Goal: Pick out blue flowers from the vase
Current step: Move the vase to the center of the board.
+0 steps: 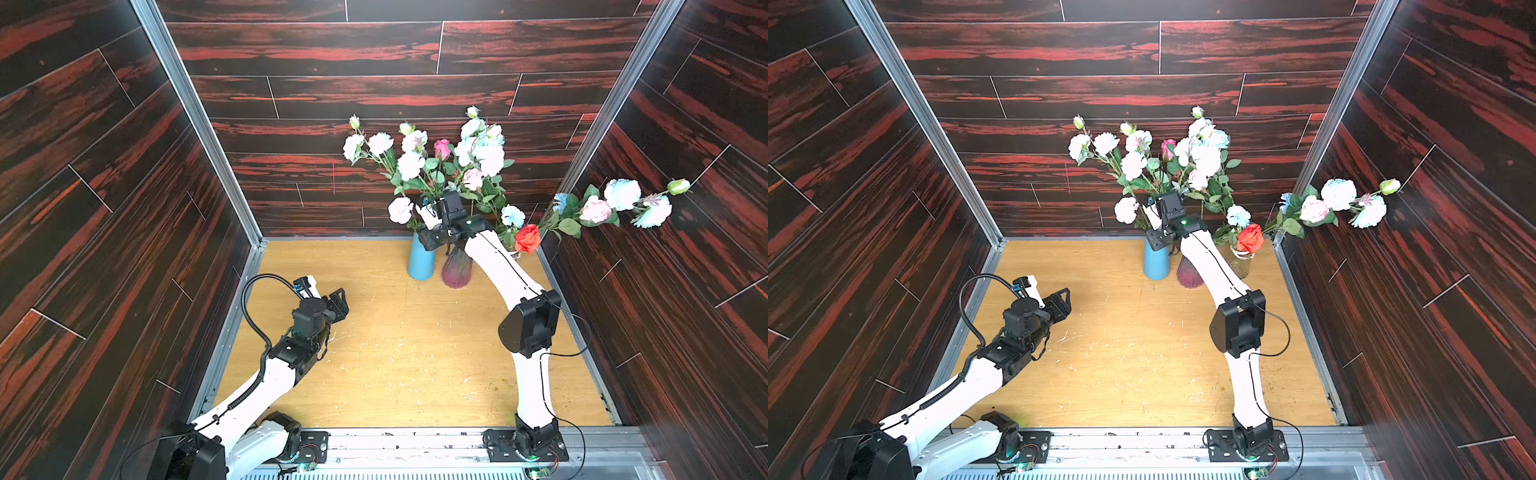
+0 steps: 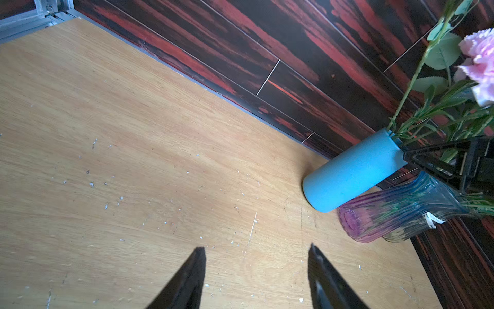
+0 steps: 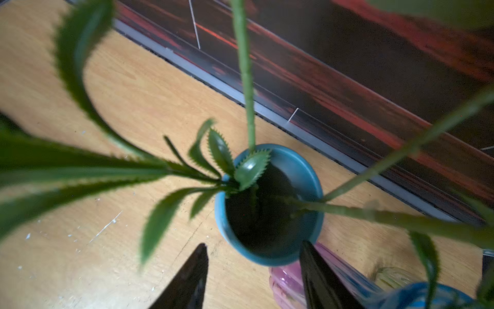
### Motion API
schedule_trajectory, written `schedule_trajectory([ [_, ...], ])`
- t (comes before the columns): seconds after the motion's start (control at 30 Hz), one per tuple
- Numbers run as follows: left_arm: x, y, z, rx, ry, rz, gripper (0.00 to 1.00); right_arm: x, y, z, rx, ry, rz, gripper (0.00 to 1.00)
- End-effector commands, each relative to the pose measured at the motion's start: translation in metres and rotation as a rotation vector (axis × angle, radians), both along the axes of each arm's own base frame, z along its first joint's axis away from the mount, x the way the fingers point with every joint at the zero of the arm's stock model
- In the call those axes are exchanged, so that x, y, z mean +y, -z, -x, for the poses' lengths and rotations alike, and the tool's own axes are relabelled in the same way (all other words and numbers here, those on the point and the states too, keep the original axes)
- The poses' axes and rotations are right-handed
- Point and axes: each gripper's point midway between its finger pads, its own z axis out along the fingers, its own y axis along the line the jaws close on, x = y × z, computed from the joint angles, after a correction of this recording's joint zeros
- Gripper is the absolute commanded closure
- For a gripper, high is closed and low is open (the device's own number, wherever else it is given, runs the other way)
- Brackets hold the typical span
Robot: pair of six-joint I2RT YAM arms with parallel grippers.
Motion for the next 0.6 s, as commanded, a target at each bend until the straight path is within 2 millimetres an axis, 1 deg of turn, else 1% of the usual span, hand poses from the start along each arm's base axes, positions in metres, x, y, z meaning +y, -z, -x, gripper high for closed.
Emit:
schedule_trajectory([
  [0.0, 0.000, -0.013, -0.004, -0.024, 0.001, -0.004, 0.37, 0.008, 0.006, 0.003, 0.031, -0.042, 0.005, 0.44],
  [0.33, -0.001, -0.013, -0.005, -0.024, 0.003, -0.004, 0.37, 0.008, 0.023, -0.004, 0.062, -0.045, 0.049, 0.46],
  [0.57, -0.001, -0.013, -0.005, -0.023, 0.005, -0.005, 0.37, 0.008, 0.030, -0.007, 0.077, -0.046, 0.065, 0.50],
])
